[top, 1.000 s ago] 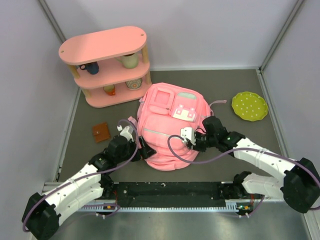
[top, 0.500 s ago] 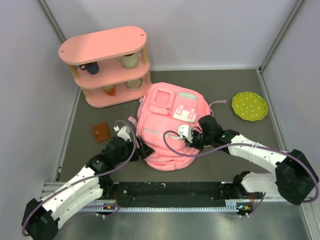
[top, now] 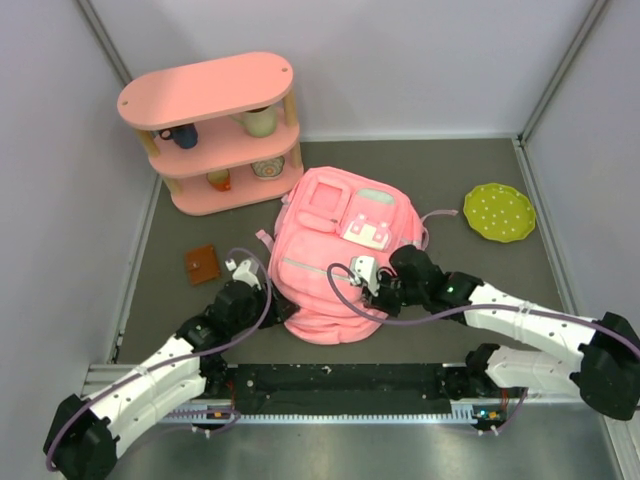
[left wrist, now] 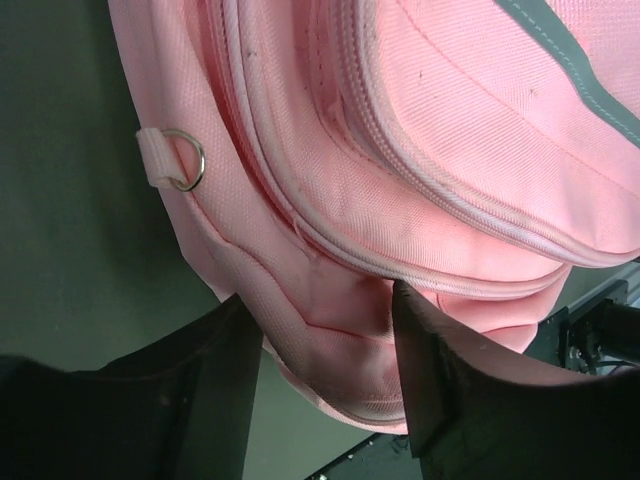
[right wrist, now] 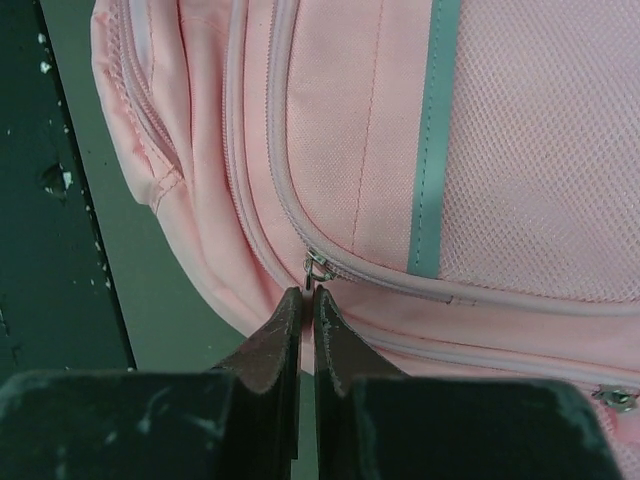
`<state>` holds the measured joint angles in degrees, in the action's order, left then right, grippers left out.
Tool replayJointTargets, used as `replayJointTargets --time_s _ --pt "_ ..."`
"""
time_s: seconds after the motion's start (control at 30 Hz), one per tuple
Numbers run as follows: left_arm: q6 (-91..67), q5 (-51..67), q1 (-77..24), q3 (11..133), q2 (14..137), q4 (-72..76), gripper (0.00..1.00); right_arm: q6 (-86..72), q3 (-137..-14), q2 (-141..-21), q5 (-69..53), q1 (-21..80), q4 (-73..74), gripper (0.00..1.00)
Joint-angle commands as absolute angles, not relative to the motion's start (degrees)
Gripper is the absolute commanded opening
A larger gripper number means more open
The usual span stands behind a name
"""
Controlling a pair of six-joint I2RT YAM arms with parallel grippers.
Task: Pack the student bag
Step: Unzip the student bag at the center of the board.
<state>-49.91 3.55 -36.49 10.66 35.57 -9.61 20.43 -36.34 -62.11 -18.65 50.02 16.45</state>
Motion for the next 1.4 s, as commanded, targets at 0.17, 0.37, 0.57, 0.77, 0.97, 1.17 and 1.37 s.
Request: replayJointTargets --time_s 0.17,0.37,0.57,0.77,0.97,1.17,1.37 --pt "-51.76 7.99 -36.65 9.93 40.25 3.60 0.23 0.98 -41.82 -63.98 -10.04 58.78 17.49 0.00" --pt "-53.08 8.79 -36.74 10.28 39.64 4.48 0.00 -12.79 -47.62 -72.75 7.01 67.14 16.87 0.00" --pt "-53.00 9.49 -36.74 10.55 37.35 3.52 0.00 -27.92 -53.42 -79.87 18.01 71.01 15.38 0.00" --pt "-52.65 10.02 -37.00 10.37 36.30 3.34 0.00 -33.56 -63.61 -87.36 17.49 71.72 15.47 0.00" --pt "-53.61 8.97 -37.35 8.53 31.83 3.16 0.00 -34.54 -72.58 -94.65 15.82 71.81 16.52 0.00" --pt "-53.52 8.09 -37.53 7.21 27.34 1.85 0.00 -35.15 -80.75 -100.97 17.84 71.81 17.67 0.00" --pt "-52.56 8.35 -37.53 6.42 23.65 0.88 0.00 -37.53 -87.79 -105.99 17.06 70.32 17.49 0.00"
